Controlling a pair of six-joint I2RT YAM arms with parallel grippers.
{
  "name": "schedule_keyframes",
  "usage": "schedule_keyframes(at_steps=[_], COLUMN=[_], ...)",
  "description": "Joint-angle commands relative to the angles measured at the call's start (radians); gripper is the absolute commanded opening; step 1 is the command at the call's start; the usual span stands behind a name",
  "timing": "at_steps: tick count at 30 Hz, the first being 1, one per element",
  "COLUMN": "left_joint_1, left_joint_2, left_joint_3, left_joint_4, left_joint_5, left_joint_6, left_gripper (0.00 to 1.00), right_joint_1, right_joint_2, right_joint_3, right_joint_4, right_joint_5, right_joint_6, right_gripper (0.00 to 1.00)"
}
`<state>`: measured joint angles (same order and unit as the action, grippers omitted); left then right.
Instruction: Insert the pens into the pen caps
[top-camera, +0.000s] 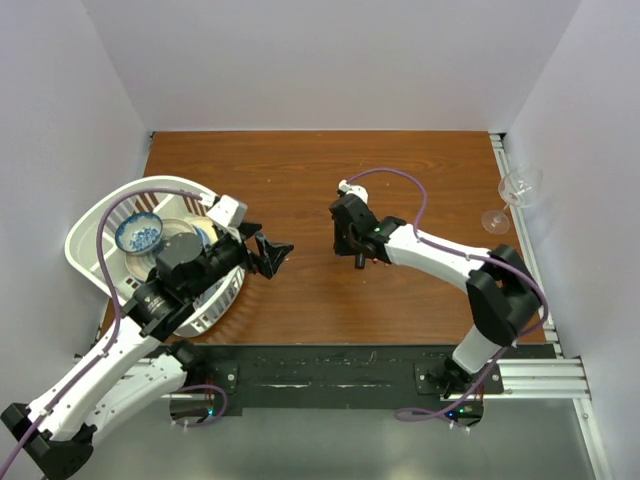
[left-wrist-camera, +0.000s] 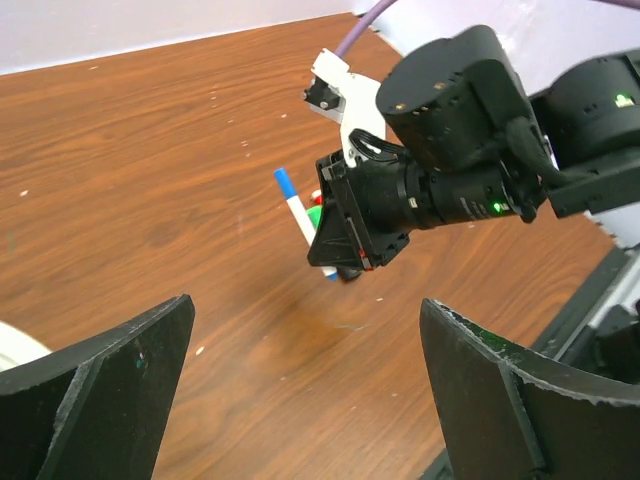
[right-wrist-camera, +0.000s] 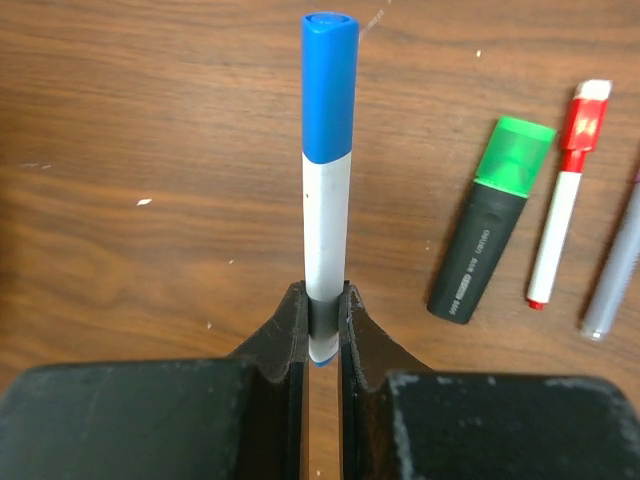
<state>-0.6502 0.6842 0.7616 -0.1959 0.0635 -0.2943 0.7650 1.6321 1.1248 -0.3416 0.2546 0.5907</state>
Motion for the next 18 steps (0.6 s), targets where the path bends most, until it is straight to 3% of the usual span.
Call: schedule_keyframes(at_steps=[1,12,18], left_joint_1=[0.0,0.0,0.0], left_joint_2=[-0.051,-0.095,-0.089], left_joint_3=[-0.059,-0.07,-0.07], left_joint_4=[0.068,0.056,0.046], left_joint_5=[-0.06,-0.097,-0.099], left_joint_6=[0.06,0.095,0.096], left_gripper=[1.0,1.0,1.0], right_joint_1=[-0.012,-0.041,-0.052], right_joint_2=[0.101,0.272,0.264], right_joint_3=[0.084,0.178,0.182], right_joint_4=[-0.011,-0.072,-0.095], right_joint_5=[0.054,0.107,0.121], right_joint_6=[0.057,0.081,0.064], right_gripper=[0.04,0.06,0.24])
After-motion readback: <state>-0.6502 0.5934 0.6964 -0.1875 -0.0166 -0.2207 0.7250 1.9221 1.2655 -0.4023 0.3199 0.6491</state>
